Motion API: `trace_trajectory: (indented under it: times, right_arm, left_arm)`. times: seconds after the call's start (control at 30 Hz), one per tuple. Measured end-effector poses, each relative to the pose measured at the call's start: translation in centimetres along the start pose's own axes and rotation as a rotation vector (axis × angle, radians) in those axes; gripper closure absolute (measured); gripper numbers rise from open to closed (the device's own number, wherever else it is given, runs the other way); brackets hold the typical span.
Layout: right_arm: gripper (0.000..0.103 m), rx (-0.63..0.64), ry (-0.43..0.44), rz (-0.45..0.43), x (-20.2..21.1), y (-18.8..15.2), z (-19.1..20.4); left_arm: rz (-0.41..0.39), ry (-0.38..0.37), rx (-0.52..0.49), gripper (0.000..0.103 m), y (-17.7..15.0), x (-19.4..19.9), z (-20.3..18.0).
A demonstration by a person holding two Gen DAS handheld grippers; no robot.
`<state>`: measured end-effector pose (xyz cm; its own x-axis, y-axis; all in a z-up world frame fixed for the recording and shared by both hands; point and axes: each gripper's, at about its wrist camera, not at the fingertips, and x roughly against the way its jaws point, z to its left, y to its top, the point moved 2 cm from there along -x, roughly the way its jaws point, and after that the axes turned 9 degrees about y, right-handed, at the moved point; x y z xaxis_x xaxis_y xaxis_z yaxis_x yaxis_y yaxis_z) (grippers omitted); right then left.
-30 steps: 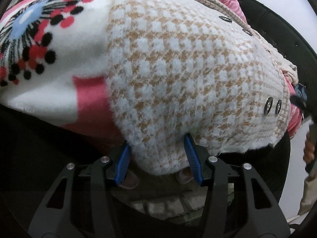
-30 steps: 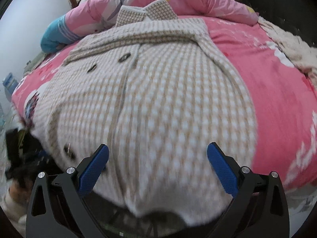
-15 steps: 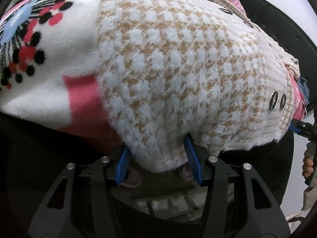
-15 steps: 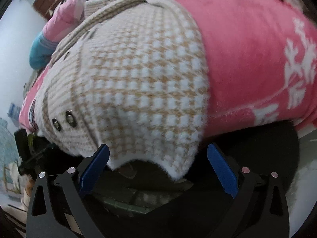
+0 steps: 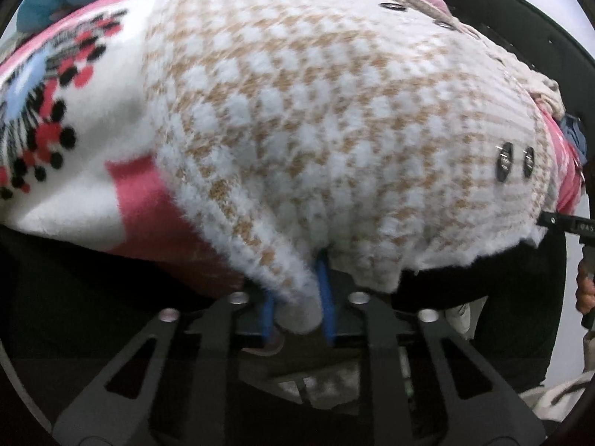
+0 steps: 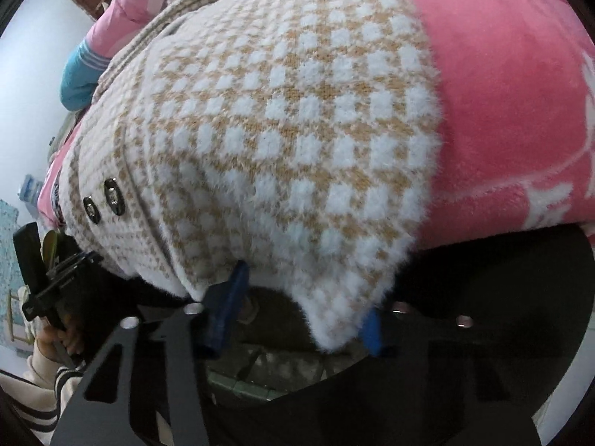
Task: Fold large clothes
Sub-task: 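Lower both tools to the coat hem and close on it, then lift the hem with both tools and fold it toward the collar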
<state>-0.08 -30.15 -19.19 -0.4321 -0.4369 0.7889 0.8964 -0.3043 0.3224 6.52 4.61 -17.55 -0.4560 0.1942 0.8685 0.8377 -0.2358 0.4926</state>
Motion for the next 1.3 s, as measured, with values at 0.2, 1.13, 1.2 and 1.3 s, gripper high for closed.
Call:
trace_trajectory:
  times: [0.2, 1.13, 1.2, 1.3]
  right_arm:
    - [0.094, -0.013, 0.076, -0.024, 3.3, -1.0, -0.7]
    - [0.095, 0.017, 0.391, -0.345, 8.5, 16.2, 5.3]
    - [0.095, -0.001, 0.38, -0.337, 7.3, 17.9, 4.7]
    - [0.095, -0.042, 0.358, -0.321, 5.1, 20.4, 3.5]
  left_arm:
    - [-0.055, -0.041, -0.062, 0.095, -0.3, 4.5, -2.4]
    - [-0.388, -0.183, 0.19, 0.097, 16.2, 11.6, 3.3]
    - [-0.356, -0.172, 0.222, 0.097, 17.0, 10.3, 4.4]
    - [-0.296, -0.16, 0.253, 0.096, 17.9, 8.0, 5.8]
